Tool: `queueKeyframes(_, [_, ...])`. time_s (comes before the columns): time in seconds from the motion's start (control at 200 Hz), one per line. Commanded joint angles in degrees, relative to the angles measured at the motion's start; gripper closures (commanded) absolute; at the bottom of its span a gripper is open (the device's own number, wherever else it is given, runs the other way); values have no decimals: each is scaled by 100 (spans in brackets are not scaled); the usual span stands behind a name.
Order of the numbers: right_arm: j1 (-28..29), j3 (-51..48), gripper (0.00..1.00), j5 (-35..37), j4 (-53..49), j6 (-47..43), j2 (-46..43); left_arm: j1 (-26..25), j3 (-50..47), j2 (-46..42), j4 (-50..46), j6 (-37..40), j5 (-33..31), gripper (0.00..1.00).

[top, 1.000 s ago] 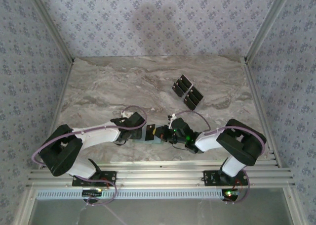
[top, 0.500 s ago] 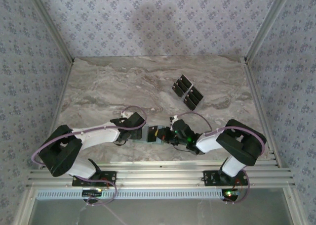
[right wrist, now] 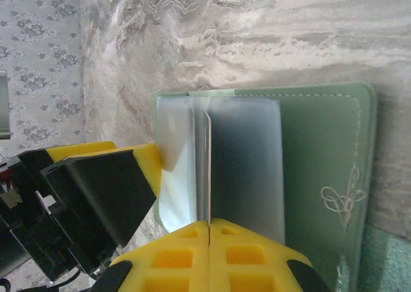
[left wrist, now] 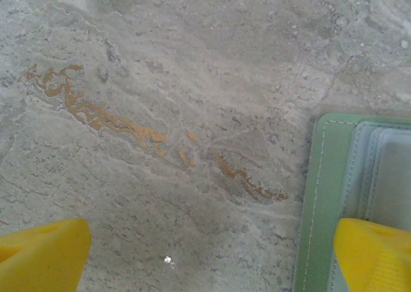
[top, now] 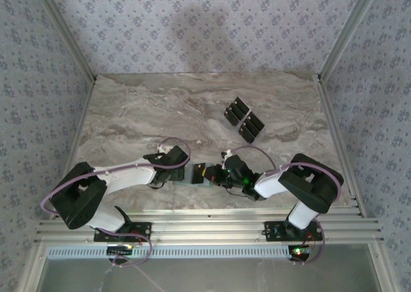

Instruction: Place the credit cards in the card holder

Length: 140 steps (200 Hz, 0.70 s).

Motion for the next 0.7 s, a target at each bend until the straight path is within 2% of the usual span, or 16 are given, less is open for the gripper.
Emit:
queueKeyframes(0.0, [-30,-82,100,73,-20,-80,-176,-81,-192,73,-338,63,226,2])
queueKeyframes(0.24, [-59,-93,100,154,-411,-221,-557,-78,-217,90,-321,55,225,2])
queueKeyframes(0.695, [-58,171,100,40,-256,-211,-264,-77,-196,111,-313,50,236,2])
